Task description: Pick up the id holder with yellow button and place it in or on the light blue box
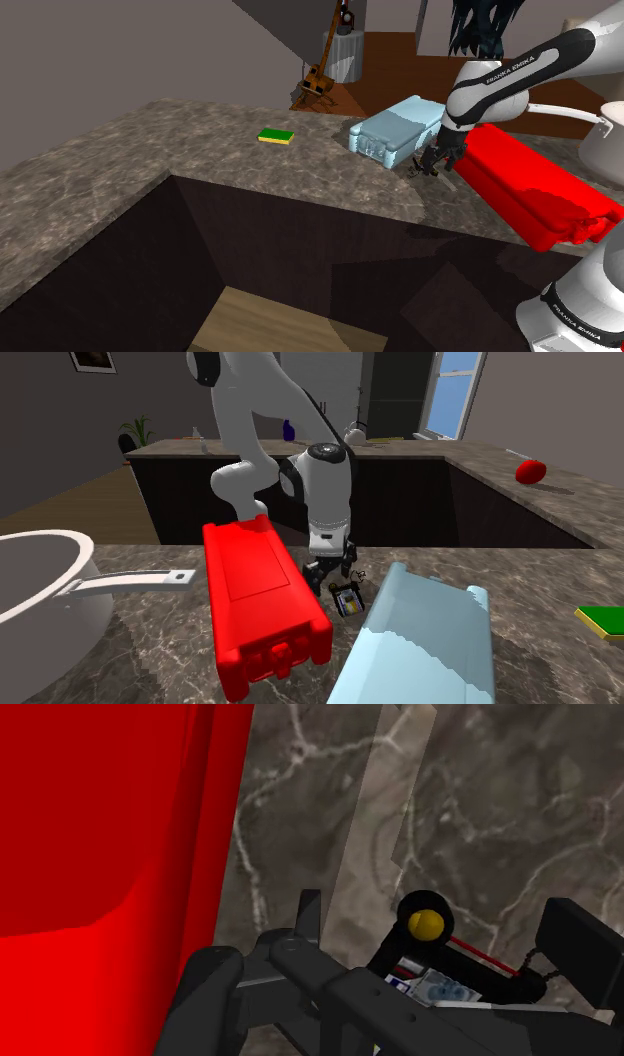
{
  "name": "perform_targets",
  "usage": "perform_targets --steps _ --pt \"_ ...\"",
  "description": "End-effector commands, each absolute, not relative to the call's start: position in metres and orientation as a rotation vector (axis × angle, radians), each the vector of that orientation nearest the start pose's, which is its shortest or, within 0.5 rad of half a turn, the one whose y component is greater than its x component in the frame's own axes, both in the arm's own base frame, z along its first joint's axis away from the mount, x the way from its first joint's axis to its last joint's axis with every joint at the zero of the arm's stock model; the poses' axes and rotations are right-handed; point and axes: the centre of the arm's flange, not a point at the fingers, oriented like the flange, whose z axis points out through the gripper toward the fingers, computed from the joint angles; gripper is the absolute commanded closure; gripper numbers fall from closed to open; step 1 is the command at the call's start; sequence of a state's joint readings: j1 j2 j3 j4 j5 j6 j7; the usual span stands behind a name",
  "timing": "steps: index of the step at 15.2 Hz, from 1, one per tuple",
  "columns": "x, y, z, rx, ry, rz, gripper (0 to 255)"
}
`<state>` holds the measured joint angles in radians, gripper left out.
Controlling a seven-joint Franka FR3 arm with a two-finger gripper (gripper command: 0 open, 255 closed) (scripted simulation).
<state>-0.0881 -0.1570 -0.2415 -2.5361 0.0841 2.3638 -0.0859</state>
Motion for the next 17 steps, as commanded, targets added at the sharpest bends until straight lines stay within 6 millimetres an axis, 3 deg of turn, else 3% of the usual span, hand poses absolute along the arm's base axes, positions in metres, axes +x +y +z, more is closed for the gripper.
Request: perform_targets --steps 1,4,5,14,17 --pt "0.42 -0.141 0.327 -3.009 0.456 0.001 0" --pt "0.42 -0.141 0.327 -3.009 0.456 0.001 0" --pt "0.42 -0.141 0.327 -3.009 0.456 0.001 255" --pt "0.42 -0.141 0.327 -3.009 0.456 0.001 255" --pt "0.42 -0.141 0.343 -3.009 0.456 0.001 255"
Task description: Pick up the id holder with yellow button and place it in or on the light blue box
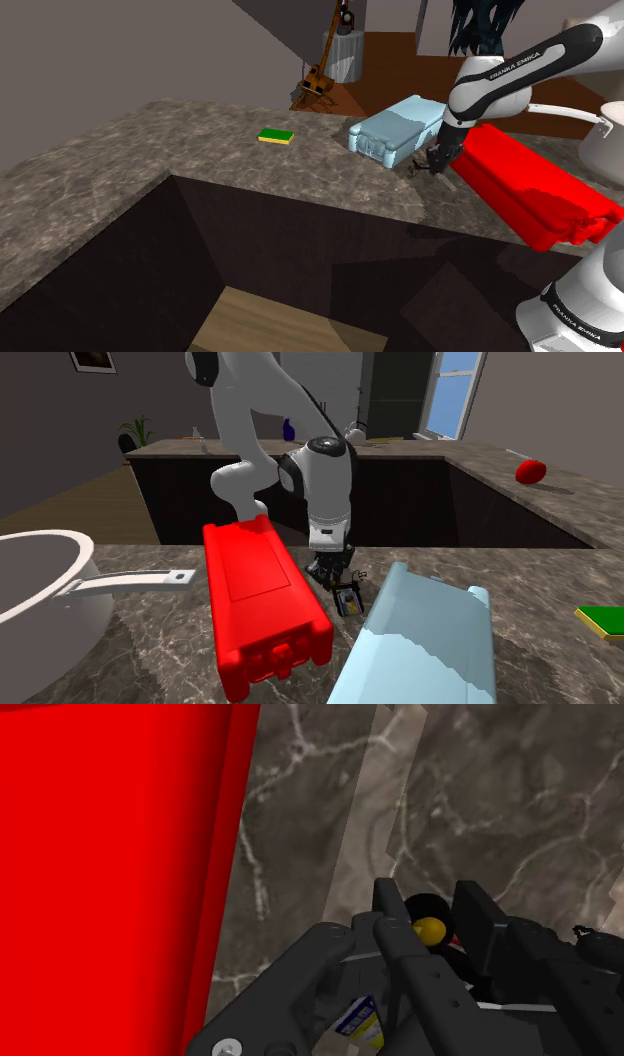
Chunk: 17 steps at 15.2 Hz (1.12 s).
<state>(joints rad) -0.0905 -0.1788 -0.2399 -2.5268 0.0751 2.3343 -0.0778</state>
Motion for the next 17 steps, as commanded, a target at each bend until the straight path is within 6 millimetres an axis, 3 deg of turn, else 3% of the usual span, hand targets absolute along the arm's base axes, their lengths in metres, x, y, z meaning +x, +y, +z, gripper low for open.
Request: perform_targets --steps 1,17 --pt "0.42 -0.141 0.348 -3.009 0.456 0.001 255" --pt "0.42 -0.141 0.432 -3.009 0.456 0.001 255"
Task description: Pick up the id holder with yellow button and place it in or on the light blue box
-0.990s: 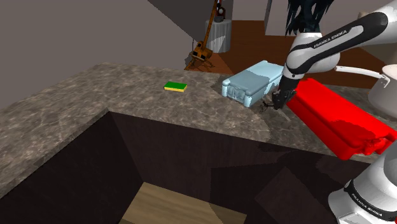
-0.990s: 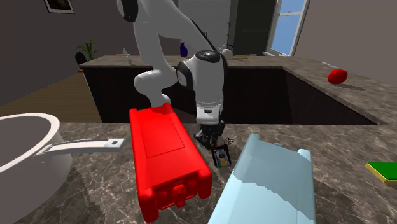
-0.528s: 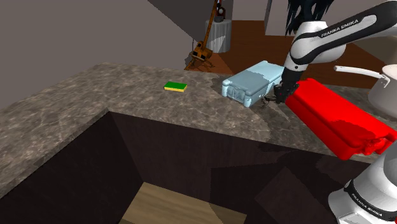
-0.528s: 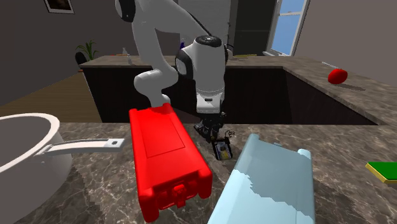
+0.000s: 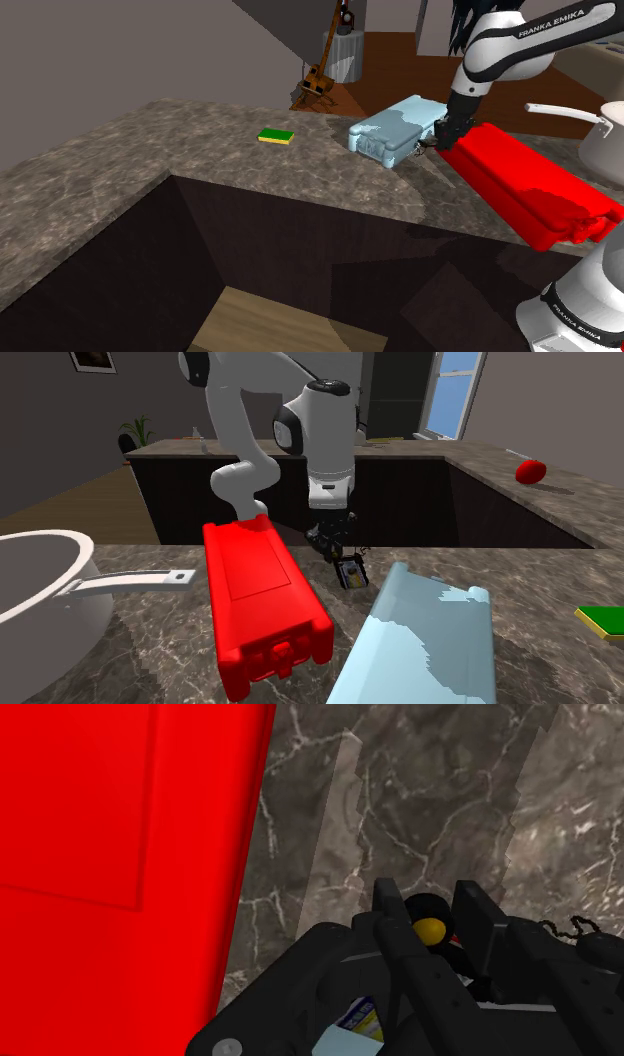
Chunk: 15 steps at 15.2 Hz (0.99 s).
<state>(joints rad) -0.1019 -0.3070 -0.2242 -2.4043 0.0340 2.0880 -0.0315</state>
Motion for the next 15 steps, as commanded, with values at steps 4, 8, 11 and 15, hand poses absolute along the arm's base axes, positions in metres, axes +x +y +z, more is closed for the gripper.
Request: perform_targets --steps 4,8,11,15 --pt "0.42 -0.141 0.453 -3.009 0.456 0.001 255" --pt "0.42 -0.141 0.475 -3.009 0.456 0.001 255" --pt "0.42 -0.141 0.49 -3.009 0.456 0.001 255" --pt "0.441 -0.158 0.499 -3.009 0.456 0.001 255"
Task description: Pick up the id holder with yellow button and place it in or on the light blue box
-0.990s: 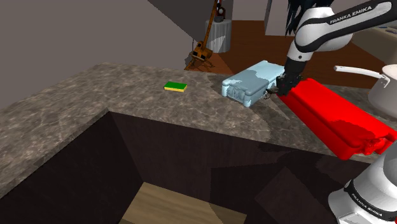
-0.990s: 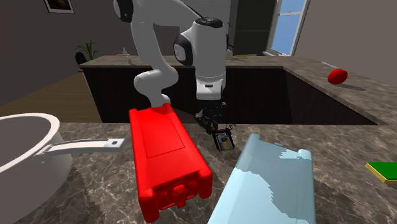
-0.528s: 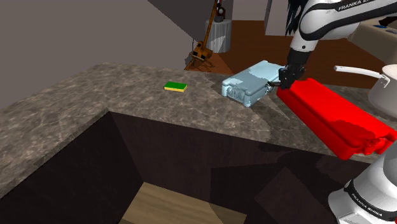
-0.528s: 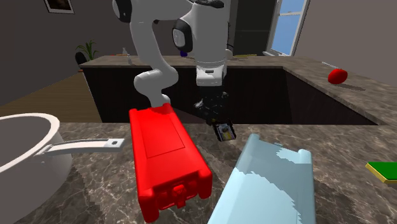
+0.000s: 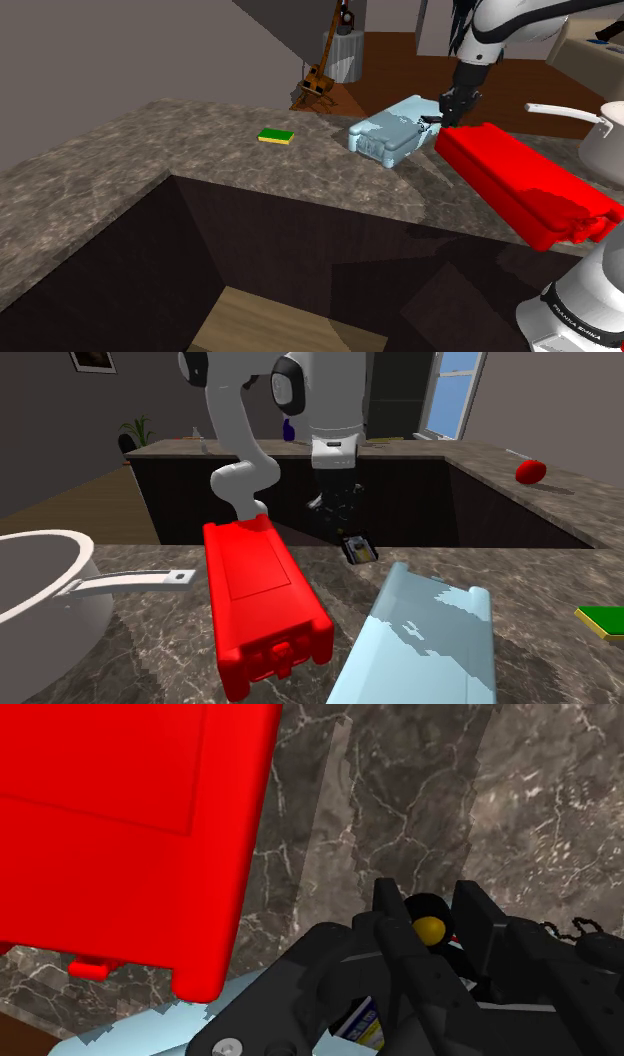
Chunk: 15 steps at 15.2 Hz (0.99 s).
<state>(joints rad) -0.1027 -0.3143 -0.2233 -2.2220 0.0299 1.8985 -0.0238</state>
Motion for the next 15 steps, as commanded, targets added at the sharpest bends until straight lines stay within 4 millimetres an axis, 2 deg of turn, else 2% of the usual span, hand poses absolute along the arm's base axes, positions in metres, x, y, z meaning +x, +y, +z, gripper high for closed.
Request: perform_targets --steps 1,15 --pt "0.451 -0.166 0.499 -3.009 0.456 0.001 255" --pt "0.595 -0.282 0.505 -3.009 0.456 0.001 255"
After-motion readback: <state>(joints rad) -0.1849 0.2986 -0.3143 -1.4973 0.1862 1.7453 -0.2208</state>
